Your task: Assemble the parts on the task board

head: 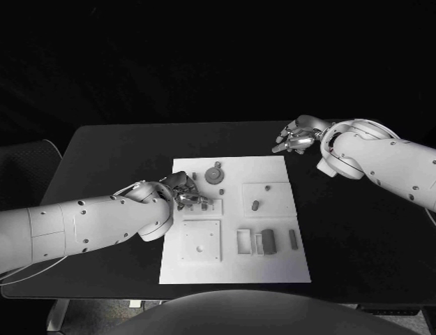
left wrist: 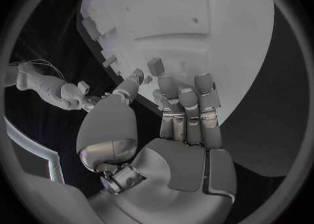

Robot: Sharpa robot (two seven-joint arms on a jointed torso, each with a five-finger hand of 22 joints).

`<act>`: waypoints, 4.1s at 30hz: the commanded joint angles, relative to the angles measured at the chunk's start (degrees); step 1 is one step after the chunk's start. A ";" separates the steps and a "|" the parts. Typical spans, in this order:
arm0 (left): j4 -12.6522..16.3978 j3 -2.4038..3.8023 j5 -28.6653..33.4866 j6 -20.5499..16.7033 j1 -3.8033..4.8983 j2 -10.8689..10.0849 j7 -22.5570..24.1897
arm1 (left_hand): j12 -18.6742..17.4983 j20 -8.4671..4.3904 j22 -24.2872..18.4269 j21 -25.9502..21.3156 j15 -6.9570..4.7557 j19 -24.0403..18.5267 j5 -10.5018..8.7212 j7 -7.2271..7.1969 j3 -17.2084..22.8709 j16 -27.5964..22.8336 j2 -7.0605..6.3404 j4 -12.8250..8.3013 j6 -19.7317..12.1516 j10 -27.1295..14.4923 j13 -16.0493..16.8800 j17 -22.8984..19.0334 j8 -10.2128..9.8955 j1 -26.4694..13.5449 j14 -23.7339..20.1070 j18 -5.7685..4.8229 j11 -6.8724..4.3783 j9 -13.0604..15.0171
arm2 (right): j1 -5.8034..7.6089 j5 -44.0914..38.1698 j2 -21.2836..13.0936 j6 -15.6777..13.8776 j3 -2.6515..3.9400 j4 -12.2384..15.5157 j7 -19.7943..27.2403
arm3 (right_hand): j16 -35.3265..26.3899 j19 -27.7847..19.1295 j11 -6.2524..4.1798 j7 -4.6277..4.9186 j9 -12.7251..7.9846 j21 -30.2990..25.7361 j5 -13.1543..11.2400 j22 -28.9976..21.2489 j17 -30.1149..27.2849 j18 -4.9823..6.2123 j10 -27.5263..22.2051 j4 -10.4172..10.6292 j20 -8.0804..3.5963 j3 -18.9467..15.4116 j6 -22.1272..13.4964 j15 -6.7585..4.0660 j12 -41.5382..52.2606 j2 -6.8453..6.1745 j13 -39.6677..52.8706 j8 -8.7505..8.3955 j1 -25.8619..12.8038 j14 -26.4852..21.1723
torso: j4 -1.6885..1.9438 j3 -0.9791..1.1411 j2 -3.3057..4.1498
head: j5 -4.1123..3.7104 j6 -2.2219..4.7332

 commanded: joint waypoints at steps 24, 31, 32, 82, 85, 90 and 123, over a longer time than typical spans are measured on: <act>-4.02 1.68 11.34 1.49 5.55 -2.08 14.07 | -10.11 2.88 -0.86 -4.26 4.09 -3.34 -0.04 6.21 5.31 -4.72 6.92 -4.98 -11.64 -7.14 -4.99 -3.10 -10.57 10.60 -2.99 0.81 5.75 -4.78 | -0.03 -0.09 0.02 0.47 0.02 -0.12 0.37 | 0.06 -0.42 0.28 0.29 -0.10 -0.19 0.26 0.84 -0.07 0.85 -0.13 0.44 -0.05 -0.01 -0.07 -0.52 0.30 0.01 -0.09 -0.36 -0.64 0.05 | 0.01 -0.01 -0.01 | 0.01 2.02; -6.68 1.78 9.62 7.20 8.05 -1.42 9.78 | -14.37 3.41 -0.65 -4.35 4.35 -2.38 -0.07 6.28 4.74 -4.71 7.29 -2.18 -9.96 -5.43 -6.73 -3.24 -11.45 7.78 -1.93 1.48 5.97 -5.59 | -0.03 -0.09 0.13 0.56 0.02 -0.31 0.33 | 0.06 -0.42 0.28 0.29 -0.10 -0.19 0.26 0.84 -0.07 0.85 -0.14 0.45 -0.06 0.00 -0.08 -0.52 0.31 0.00 -0.09 -0.36 -0.63 0.05 | 0.02 -0.03 0.02 | -0.03 2.35; -7.01 1.78 9.12 8.20 8.16 -1.21 8.78 | -14.67 3.40 -0.66 -4.43 4.31 -2.37 -0.11 6.22 3.94 -4.69 7.34 -0.80 -9.80 -5.16 -6.79 -3.23 -11.59 5.85 -1.87 1.53 5.92 -5.67 | -0.03 -0.09 0.18 0.57 0.02 -0.32 0.33 | 0.06 -0.42 0.28 0.29 -0.10 -0.19 0.26 0.84 -0.07 0.85 -0.13 0.45 -0.06 0.00 -0.08 -0.52 0.31 0.00 -0.09 -0.36 -0.63 0.05 | 0.03 -0.04 0.01 | -0.07 2.42; -22.74 1.19 2.67 25.12 9.58 10.56 -1.73 | -16.36 0.77 1.24 0.62 1.44 2.86 1.75 3.61 -12.66 0.83 15.79 3.88 -4.21 0.28 -3.71 -0.43 -12.83 1.36 4.09 3.59 3.25 -5.90 | -0.03 -0.11 1.07 0.76 0.02 -0.72 0.31 | 0.08 -0.41 0.28 0.29 -0.12 -0.19 0.26 0.84 -0.08 0.85 -0.14 0.46 -0.08 0.04 -0.10 -0.53 0.36 -0.01 -0.11 -0.36 -0.54 0.05 | -0.05 -0.06 0.06 | 0.14 2.18; -23.34 1.17 2.67 25.04 9.49 10.81 -1.62 | -16.48 0.77 1.20 0.64 1.45 2.83 1.61 3.63 -12.11 0.80 15.32 4.74 -4.13 0.25 -3.46 -0.44 -13.01 1.75 4.06 3.54 3.28 -5.95 | -0.04 -0.11 1.08 0.76 0.02 -0.70 0.31 | 0.08 -0.41 0.28 0.29 -0.12 -0.19 0.26 0.84 -0.08 0.85 -0.15 0.46 -0.08 0.04 -0.10 -0.53 0.36 -0.01 -0.11 -0.36 -0.53 0.05 | -0.03 -0.03 0.05 | 0.13 2.15; -23.82 1.16 2.67 25.68 9.42 11.05 -1.33 | -16.76 0.77 1.20 0.79 1.51 2.91 0.34 3.68 -9.63 0.80 13.78 7.52 -4.00 0.24 -2.88 -0.46 -13.34 2.88 4.08 3.46 3.32 -5.98 | -0.05 -0.11 1.11 0.81 0.02 -0.71 0.34 | 0.08 -0.41 0.28 0.29 -0.12 -0.19 0.26 0.84 -0.08 0.85 -0.15 0.46 -0.08 0.04 -0.10 -0.53 0.37 0.00 -0.12 -0.35 -0.53 0.05 | -0.01 -0.02 0.01 | 0.05 2.17; -24.76 0.94 3.01 27.29 9.01 11.92 -0.46 | -17.21 0.94 1.23 1.03 1.73 2.48 1.51 3.91 -9.34 0.79 13.46 6.93 -4.31 -0.12 -2.01 -0.44 -13.69 6.13 3.73 3.34 3.54 -5.81 | -0.06 -0.11 1.29 0.92 0.02 -0.79 0.34 | 0.09 -0.40 0.28 0.29 -0.13 -0.20 0.26 0.85 -0.08 0.85 -0.15 0.48 -0.08 0.04 -0.10 -0.52 0.39 0.04 -0.13 -0.34 -0.52 0.05 | 0.03 -0.01 0.00 | -0.24 2.14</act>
